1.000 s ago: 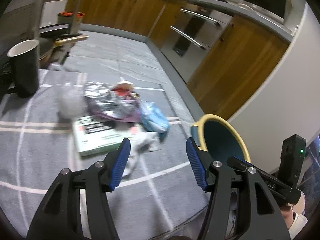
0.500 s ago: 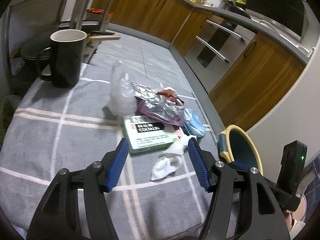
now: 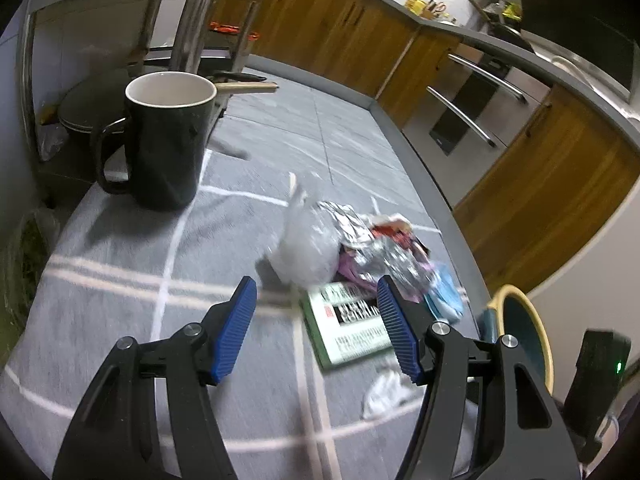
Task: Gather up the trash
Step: 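Grasp the clear plastic bag with the left tool while the right tool grasps the white glove, then carry the plastic bag and white glove with both tools over the bin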
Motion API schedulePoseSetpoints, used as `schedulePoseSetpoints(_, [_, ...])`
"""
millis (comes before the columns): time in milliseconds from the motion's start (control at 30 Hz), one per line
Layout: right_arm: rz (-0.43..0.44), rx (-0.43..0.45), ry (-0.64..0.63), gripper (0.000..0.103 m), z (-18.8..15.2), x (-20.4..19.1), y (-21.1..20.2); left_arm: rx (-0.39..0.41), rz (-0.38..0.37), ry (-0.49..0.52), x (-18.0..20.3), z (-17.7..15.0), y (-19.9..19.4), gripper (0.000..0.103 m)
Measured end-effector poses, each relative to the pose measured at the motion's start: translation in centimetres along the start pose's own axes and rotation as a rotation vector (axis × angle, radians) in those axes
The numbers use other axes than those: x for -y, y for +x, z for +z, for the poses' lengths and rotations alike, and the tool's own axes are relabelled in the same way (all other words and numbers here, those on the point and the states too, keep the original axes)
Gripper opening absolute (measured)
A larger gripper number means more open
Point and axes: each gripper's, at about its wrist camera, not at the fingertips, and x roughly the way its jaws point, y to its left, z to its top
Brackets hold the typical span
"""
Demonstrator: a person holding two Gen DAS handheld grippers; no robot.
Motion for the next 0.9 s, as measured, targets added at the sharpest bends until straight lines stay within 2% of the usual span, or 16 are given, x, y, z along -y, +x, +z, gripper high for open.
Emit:
schedulePoseSetpoints(267, [0.004, -0.012, -0.001, 0.062, 1.7, 0.4, 1.7, -0.012, 0.018, 0.005, 0.3, 1.8, 3.4, 0.062])
schedulePoseSetpoints(467, [0.041, -0.069, -0.02, 0.062, 1.6, 0.0, 3.7, -0.003, 0.017, 0.013, 1.0, 2.6, 5.0, 0.059])
schedulePoseSetpoints(567, [0.047, -0.092, -0.03, 0.06, 1.4, -0.4, 4.8, -0.009, 0.018, 0.002, 0.7, 2.7, 5.5, 0.048])
schedulePoseSetpoints(633, [0.049, -0.102, -0.042, 0.053, 1.3, -0.8, 5.2, -0.017, 0.02, 0.005, 0.7, 2.8, 5.8, 0.035])
schedulePoseSetpoints(667, [0.048, -0.103, -0.049, 0.051, 1.3, -1.0, 5.4, -0.02, 0.023, 0.006, 0.6, 2.8, 5.9, 0.033])
schedulePoseSetpoints(733, [0.055, -0.11, -0.059, 0.037, 1.1, -1.3, 5.6, -0.024, 0.023, 0.004, 0.6, 2.8, 5.9, 0.027])
schedulePoseSetpoints(833, [0.07, -0.111, -0.064, 0.03, 0.8, -1.5, 5.7, -0.026, 0.034, 0.009, 0.5, 2.7, 5.8, 0.017])
schedulePoseSetpoints(900, [0.079, -0.102, -0.068, 0.029, 0.7, -1.7, 5.4, -0.024, 0.039, 0.007, 0.5, 2.6, 5.6, 0.013])
